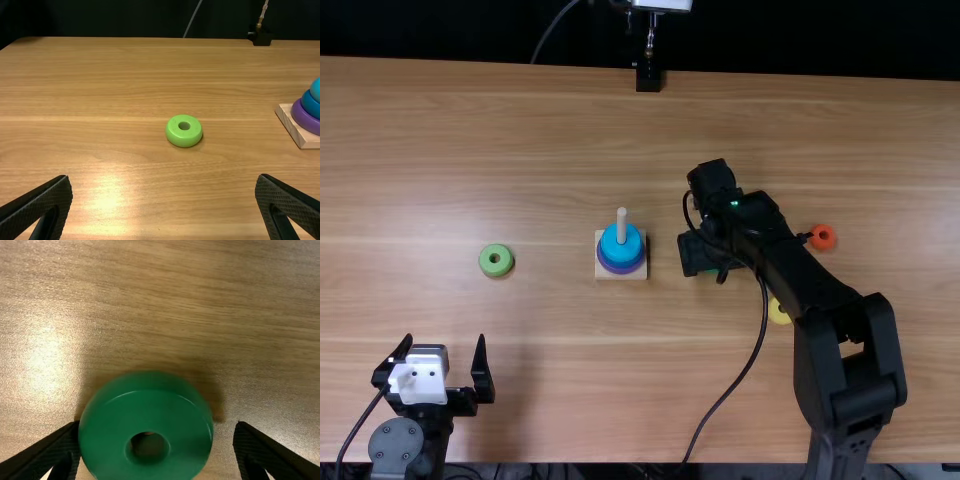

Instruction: Build the Hanoi tower: stack the rings onto the peg from bottom to top in this color order: purple, dark blue, light blue, dark green, light green, yellow, orange.

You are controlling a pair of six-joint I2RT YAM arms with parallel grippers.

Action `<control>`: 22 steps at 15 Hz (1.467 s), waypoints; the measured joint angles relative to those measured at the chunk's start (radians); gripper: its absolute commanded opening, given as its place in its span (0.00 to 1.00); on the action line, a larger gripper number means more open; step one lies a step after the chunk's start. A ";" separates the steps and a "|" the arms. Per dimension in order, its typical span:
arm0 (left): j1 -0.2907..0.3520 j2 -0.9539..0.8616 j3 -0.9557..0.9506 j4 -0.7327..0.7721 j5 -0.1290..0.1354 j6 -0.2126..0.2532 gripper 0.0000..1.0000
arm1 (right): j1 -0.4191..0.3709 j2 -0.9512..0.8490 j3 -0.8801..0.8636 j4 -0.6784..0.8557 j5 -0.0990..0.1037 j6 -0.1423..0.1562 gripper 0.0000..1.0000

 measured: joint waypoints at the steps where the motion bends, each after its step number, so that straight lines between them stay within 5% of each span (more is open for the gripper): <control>1: 0.000 0.000 0.000 0.001 0.000 0.000 1.00 | -0.003 0.000 0.000 0.001 -0.003 0.003 0.90; 7: 0.000 0.000 0.000 0.001 0.000 0.000 1.00 | -0.029 0.000 -0.001 0.020 -0.005 0.082 0.83; 8: 0.000 0.000 0.000 0.000 0.000 0.001 1.00 | -0.031 0.000 -0.001 0.021 -0.005 0.089 0.62; 10: 0.000 0.000 0.000 0.000 0.000 0.000 1.00 | -0.031 0.000 -0.001 0.021 -0.004 0.093 0.05; 11: 0.000 0.000 0.000 0.000 0.000 0.000 1.00 | -0.031 0.000 -0.001 0.022 -0.005 0.095 0.00; 16: 0.000 0.000 0.000 0.000 0.000 0.001 1.00 | -0.031 0.000 0.009 0.016 -0.040 0.095 0.00; 20: 0.000 0.000 0.000 0.000 0.000 0.001 1.00 | -0.016 -0.008 0.209 -0.018 -0.082 0.098 0.00; 22: 0.000 0.000 0.000 0.000 0.000 0.000 1.00 | 0.012 -0.031 0.331 -0.200 -0.097 0.095 0.00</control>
